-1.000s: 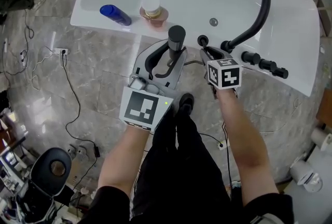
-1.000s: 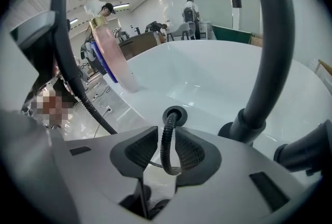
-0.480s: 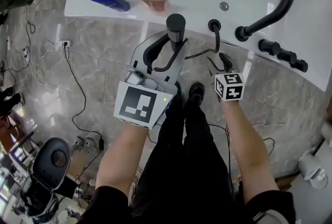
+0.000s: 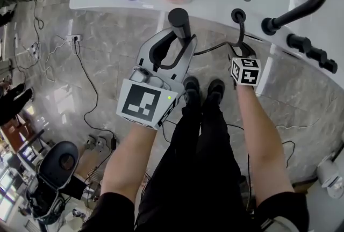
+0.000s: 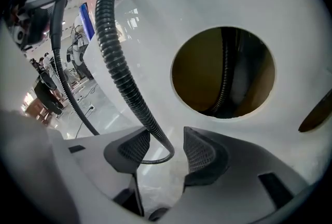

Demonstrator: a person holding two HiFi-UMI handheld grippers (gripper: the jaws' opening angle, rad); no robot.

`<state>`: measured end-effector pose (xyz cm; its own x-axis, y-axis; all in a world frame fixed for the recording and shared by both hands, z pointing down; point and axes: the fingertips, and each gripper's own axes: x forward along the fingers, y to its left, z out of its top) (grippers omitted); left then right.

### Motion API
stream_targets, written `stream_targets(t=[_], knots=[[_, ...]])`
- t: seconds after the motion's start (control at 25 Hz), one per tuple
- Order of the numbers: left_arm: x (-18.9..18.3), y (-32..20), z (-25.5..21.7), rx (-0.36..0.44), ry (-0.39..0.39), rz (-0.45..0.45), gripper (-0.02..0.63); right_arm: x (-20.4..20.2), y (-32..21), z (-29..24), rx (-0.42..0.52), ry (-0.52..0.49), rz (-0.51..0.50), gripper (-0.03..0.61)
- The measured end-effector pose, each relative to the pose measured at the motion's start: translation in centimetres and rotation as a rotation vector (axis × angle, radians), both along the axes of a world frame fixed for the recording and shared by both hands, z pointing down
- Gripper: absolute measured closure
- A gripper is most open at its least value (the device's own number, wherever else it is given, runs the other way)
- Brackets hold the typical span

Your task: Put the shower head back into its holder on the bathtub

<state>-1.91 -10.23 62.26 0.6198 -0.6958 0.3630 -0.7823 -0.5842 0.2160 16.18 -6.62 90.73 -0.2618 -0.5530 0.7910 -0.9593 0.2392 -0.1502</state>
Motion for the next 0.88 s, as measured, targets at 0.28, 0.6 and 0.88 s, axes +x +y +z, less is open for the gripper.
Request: stream_targets(t=[0.28, 0.6, 0.88], knots=[[-0.2, -0.1, 3.4, -0.018, -0.015, 0.003, 0.477, -0.9, -0.9, 0.8, 0.016, -0.008, -0.015, 0.383], [0.9, 0.7, 6.2, -0.058, -0.036, 0.017, 0.477, -0.9, -1.6, 2.8, 0.009, 0.004, -0.019, 0.500], [1.5, 0.3, 3.1, -0.035, -0.027, -0.001, 0.477, 1.7, 3.2, -2.1, -0.064, -0.006, -0.031, 0.505]])
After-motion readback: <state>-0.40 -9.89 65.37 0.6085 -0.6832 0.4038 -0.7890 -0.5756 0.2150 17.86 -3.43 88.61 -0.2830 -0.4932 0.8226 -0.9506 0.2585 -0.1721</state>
